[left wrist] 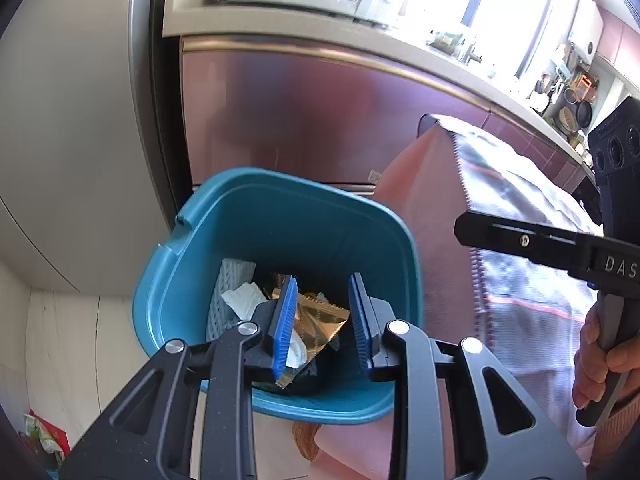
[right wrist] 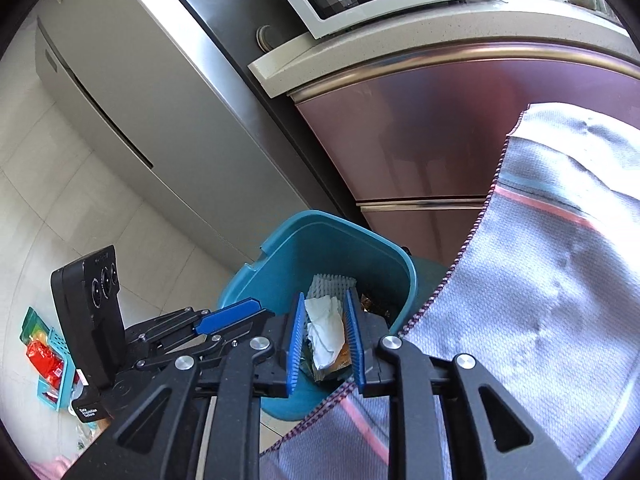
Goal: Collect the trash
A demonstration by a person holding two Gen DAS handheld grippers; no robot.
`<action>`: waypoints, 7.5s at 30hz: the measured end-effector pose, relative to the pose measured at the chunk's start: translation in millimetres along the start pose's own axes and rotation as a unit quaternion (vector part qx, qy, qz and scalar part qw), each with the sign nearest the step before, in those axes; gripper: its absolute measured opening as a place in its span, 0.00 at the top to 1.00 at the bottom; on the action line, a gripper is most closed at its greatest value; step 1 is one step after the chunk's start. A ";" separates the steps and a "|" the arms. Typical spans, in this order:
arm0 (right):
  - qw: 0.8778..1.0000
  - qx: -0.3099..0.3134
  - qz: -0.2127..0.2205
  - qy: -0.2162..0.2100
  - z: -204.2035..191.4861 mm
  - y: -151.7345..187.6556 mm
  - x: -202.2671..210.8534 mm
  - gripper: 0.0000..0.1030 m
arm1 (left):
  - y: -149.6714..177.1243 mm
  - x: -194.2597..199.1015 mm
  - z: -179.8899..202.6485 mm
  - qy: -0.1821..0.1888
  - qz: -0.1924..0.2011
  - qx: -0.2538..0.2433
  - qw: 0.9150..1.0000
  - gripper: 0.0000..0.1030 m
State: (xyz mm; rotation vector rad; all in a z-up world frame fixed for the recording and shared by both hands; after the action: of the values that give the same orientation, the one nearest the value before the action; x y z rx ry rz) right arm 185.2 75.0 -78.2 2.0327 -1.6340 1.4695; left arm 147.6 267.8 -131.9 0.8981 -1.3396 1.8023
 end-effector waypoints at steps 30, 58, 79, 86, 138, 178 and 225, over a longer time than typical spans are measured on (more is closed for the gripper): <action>0.966 -0.122 0.171 0.152 141.1 151.6 219.5 0.47 | 0.3 38.9 234.1 0.114 0.061 -0.204 0.970 0.28; 0.922 -0.268 0.242 0.137 265.5 192.8 276.7 0.66 | -40.8 -88.2 427.2 0.172 -0.084 -0.270 0.944 0.50; 0.921 -0.275 0.254 0.105 276.6 201.1 279.3 0.88 | -42.6 -114.4 450.3 0.199 -0.120 -0.257 0.938 0.92; 0.922 -0.266 0.270 0.086 268.3 210.6 286.6 0.95 | -38.3 -96.1 433.9 0.213 -0.107 -0.251 0.938 0.93; 0.923 -0.262 0.280 0.039 220.3 227.3 269.1 0.99 | 24.6 -24.0 298.0 0.202 -0.078 -0.212 0.953 0.92; 0.952 -0.258 0.164 -0.025 228.0 207.0 231.4 0.54 | 27.2 9.4 254.3 0.201 -0.043 -0.195 0.959 0.96; 0.975 -0.138 0.161 -0.059 124.0 142.7 176.8 0.63 | 22.3 79.5 176.3 0.171 0.035 -0.163 0.971 0.96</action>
State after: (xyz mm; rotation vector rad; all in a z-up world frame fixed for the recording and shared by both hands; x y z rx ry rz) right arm 129.2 -177.6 -71.8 1.7955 -2.1619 1.1379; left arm 108.9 103.0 -35.8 0.3494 -1.3964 1.6329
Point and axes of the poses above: each gripper's, at about its wrist camera, not at the fingertips, and x roughly against the way its jaws point, z to its right, y to its underside, the point moved 3 cm from there along -x, roughly the way its jaws point, and after that the axes turned 12 degrees about -z, right-handed, at the moved point
